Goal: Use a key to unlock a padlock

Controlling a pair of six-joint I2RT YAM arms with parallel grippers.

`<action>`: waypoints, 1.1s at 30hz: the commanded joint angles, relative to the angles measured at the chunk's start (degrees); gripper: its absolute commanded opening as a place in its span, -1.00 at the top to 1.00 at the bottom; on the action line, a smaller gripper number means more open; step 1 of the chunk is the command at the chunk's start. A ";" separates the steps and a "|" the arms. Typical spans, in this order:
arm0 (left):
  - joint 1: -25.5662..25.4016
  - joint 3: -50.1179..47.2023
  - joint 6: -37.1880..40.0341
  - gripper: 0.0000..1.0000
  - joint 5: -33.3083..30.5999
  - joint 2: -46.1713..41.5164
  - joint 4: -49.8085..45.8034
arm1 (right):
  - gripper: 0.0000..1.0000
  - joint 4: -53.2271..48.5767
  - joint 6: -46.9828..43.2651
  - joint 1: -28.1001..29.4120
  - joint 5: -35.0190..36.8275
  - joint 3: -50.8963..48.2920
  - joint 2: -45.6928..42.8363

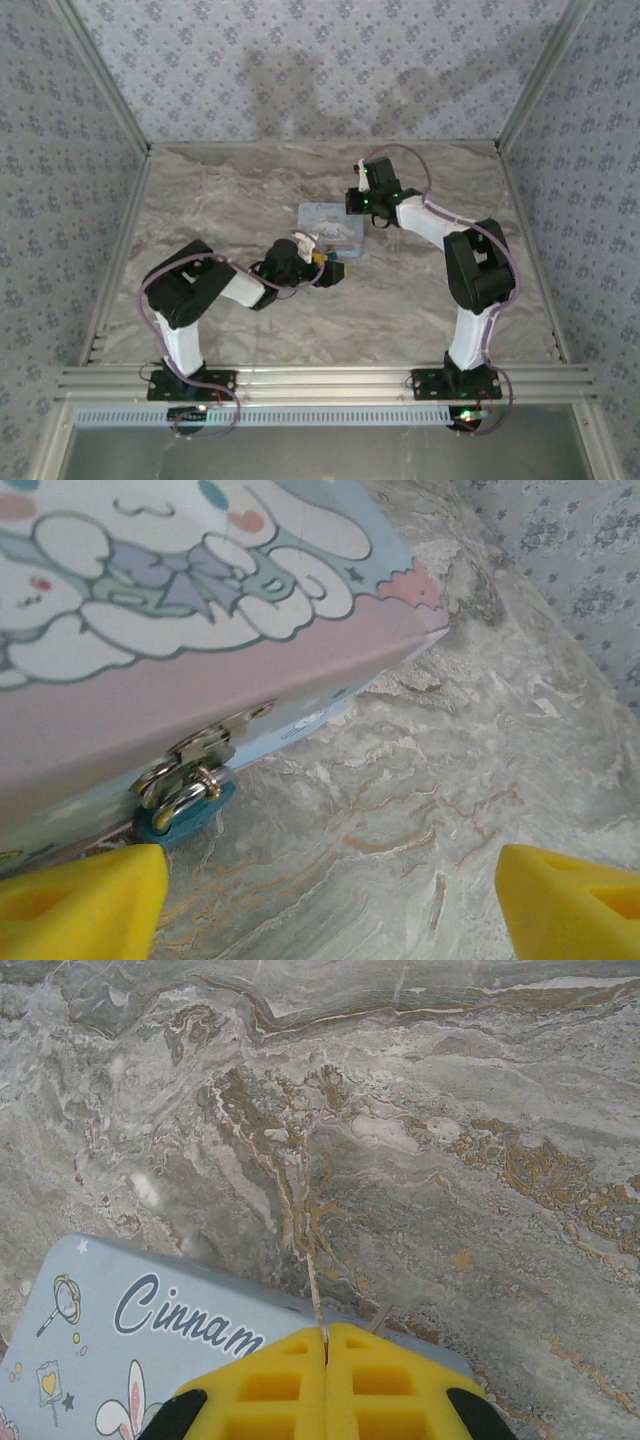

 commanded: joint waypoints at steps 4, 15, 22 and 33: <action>0.22 1.70 -0.87 -0.63 4.15 1.07 0.75 | 1.00 -0.73 -1.09 0.44 1.09 -0.36 0.95; -2.19 -0.90 6.70 -0.81 -15.24 -6.88 -10.85 | 1.00 -0.44 -1.45 0.91 1.81 -1.01 1.03; -5.22 1.49 10.97 -0.93 -21.34 -5.91 -15.28 | 1.00 0.23 -1.21 1.35 2.17 -1.25 0.95; -9.21 8.40 12.41 -0.96 -24.33 2.44 -15.75 | 1.00 1.40 -1.13 1.54 1.88 -2.35 0.95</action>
